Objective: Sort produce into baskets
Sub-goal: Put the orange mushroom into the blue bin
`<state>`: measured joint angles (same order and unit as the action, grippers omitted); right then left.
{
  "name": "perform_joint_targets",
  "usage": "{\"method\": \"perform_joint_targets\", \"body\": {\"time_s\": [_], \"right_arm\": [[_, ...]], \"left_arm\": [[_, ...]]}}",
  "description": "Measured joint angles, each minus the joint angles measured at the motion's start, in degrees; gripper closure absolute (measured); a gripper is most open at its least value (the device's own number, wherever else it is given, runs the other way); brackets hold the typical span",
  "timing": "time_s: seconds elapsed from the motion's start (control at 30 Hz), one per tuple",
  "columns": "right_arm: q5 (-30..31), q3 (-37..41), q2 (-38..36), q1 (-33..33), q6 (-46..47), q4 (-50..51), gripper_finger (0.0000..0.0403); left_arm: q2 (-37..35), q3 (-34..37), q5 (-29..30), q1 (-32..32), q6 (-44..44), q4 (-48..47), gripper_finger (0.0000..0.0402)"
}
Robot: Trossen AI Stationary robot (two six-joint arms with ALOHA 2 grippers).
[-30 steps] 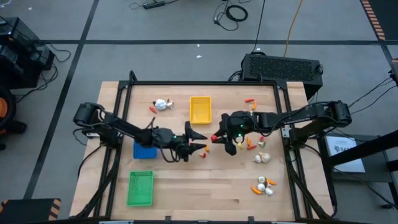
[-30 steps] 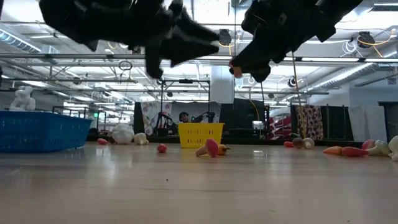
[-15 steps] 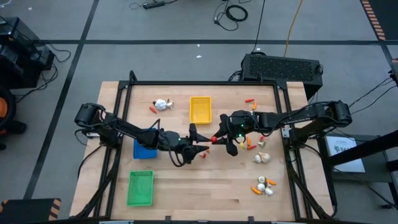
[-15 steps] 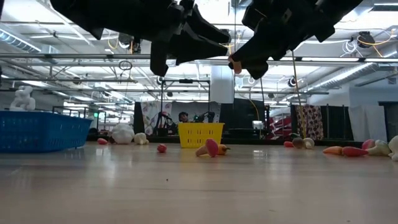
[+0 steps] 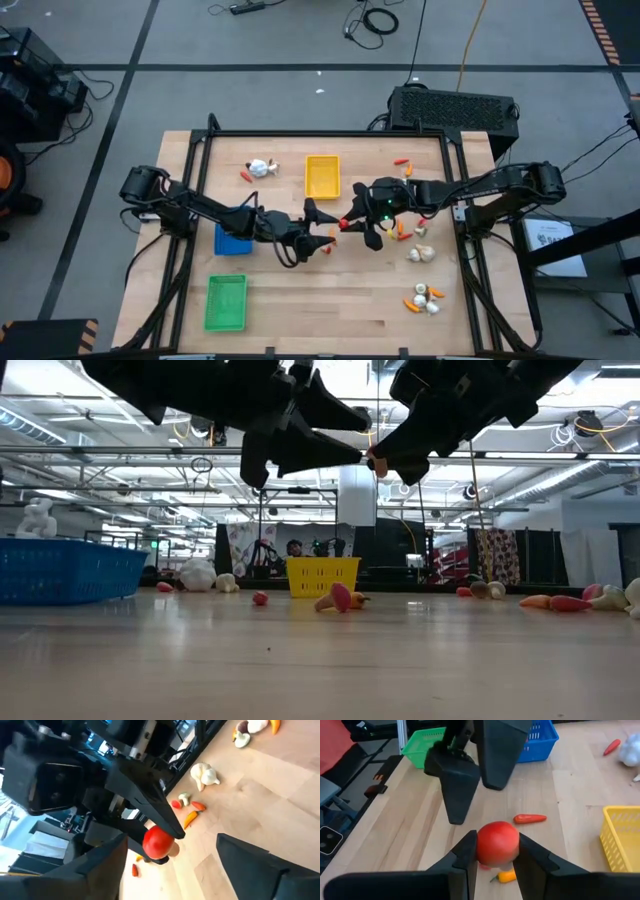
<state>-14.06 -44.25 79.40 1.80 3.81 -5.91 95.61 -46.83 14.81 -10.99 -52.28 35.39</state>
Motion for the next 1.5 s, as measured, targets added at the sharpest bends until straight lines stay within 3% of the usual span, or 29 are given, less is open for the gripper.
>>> {"method": "perform_joint_targets", "body": {"time_s": [0.17,0.33,0.53,1.13,1.5], "right_arm": [[-0.10,0.07,0.00,-0.01,2.14,-1.62,0.0307],[-0.02,0.04,0.00,-0.02,3.99,-2.35,0.0307],[-0.08,0.04,-0.02,-0.02,7.34,-3.92,0.0307],[-1.31,-0.02,-0.04,-0.04,12.01,-7.88,0.0307],[-1.31,-0.02,-0.04,-0.02,12.22,-9.31,0.0307]], "left_arm": [[2.71,0.07,-0.23,0.20,-9.13,1.06,0.0075],[4.50,0.00,0.35,0.26,-10.41,7.71,0.0075],[4.53,-0.02,1.48,0.49,-17.33,7.83,0.0075],[4.53,-0.07,5.37,0.57,-18.63,11.37,0.0076],[4.51,-0.09,5.48,0.57,-18.68,13.20,0.0152]]}}
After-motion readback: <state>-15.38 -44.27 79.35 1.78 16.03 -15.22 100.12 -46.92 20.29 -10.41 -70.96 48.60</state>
